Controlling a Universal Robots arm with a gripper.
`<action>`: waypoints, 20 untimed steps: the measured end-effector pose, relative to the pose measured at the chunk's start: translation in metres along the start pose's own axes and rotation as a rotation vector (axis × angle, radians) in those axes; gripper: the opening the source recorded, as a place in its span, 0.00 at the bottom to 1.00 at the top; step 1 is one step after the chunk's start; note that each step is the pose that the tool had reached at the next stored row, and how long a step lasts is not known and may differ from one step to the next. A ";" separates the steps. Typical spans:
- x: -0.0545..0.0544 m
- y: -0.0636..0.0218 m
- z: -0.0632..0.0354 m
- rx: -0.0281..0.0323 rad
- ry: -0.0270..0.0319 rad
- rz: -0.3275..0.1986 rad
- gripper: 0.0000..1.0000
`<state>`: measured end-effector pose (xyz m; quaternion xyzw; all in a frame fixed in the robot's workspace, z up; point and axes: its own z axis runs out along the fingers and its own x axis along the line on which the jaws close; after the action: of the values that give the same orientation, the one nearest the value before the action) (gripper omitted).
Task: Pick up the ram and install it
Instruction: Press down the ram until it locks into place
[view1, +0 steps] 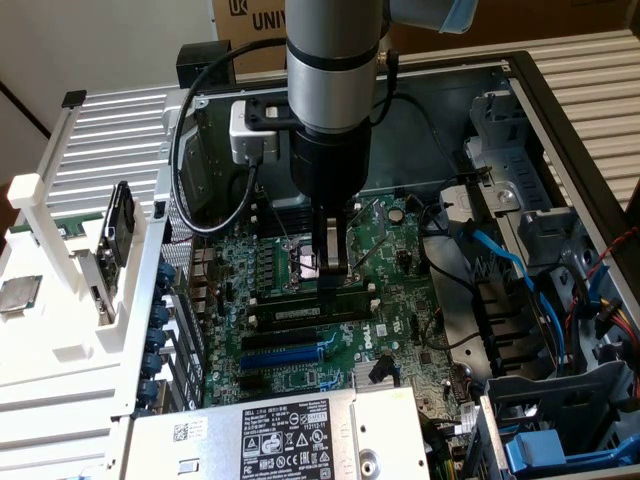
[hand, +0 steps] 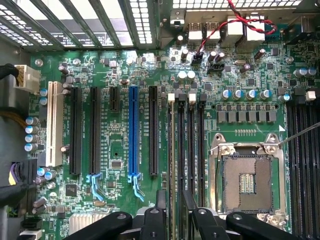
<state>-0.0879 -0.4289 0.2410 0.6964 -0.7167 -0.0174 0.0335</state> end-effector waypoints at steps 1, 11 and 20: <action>0.000 0.0000 -0.0002 0.0001 -0.0002 0.000 0.27; 0.000 0.0001 -0.0008 0.0001 -0.0001 0.000 0.18; 0.000 0.0023 -0.0007 -0.0001 0.0001 0.000 0.11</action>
<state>-0.0902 -0.4290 0.2419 0.6963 -0.7167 -0.0174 0.0335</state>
